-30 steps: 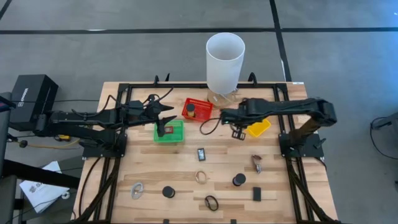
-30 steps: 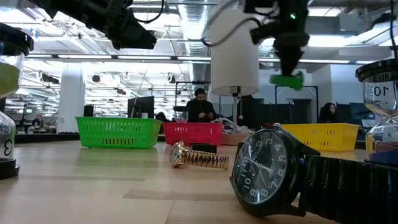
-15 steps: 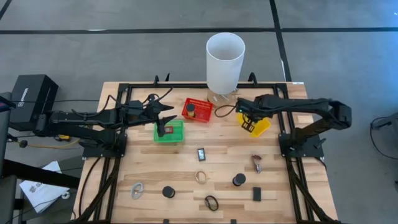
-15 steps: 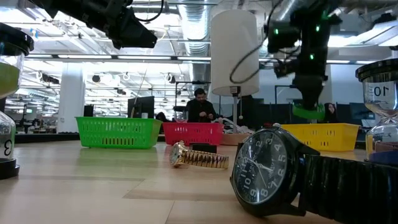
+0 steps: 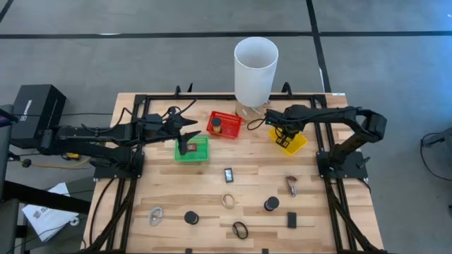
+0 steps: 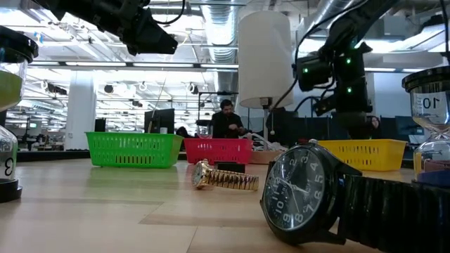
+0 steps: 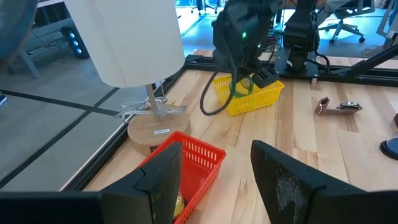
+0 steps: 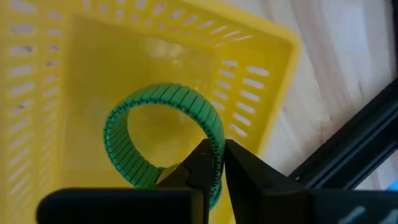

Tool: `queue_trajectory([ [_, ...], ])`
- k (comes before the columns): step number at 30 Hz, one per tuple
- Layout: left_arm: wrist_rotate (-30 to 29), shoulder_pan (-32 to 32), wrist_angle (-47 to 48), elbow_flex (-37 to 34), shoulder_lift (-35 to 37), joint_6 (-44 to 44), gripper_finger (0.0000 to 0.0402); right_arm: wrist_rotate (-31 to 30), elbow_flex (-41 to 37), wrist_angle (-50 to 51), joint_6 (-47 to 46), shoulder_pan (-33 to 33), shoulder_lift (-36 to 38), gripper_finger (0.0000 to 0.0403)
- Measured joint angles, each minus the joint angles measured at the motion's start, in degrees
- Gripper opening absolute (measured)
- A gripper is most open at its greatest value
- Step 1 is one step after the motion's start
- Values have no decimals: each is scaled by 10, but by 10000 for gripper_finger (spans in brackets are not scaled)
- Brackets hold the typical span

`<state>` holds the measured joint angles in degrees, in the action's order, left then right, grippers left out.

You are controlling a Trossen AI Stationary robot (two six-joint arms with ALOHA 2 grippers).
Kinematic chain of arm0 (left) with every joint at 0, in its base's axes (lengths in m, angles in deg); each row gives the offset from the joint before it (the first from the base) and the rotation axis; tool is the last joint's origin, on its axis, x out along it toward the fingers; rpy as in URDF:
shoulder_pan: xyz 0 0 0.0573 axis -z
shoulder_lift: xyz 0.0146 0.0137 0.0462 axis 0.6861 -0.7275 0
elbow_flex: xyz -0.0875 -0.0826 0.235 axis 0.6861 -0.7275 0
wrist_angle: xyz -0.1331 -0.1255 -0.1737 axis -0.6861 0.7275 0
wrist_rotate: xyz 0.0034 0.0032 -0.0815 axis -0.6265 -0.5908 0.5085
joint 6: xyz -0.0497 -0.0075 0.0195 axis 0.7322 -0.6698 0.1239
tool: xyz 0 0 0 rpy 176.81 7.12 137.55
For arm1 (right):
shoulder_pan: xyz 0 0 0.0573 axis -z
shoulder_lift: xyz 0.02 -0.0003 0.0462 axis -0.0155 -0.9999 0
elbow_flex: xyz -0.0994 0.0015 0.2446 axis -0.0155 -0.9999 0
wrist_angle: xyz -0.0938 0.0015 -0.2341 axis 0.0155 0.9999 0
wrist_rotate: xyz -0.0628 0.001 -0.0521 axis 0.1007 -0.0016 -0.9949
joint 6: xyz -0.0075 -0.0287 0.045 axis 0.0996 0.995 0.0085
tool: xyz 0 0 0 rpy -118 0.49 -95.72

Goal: Pick & Place Office items
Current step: Put the green watch into the yellow bin, then put the top black digital timer into the green bin

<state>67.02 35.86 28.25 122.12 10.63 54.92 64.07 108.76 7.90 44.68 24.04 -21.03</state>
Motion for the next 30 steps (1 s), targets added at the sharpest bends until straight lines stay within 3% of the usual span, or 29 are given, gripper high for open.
queue_trajectory([
  [12,0,0,0,0,0,0,186,0,9,1,0,-2,-18,75],
  [20,0,0,-1,0,0,0,186,0,68,55,-20,-7,-18,93],
  [30,0,0,-1,0,0,0,186,0,155,105,-33,-98,13,93],
])
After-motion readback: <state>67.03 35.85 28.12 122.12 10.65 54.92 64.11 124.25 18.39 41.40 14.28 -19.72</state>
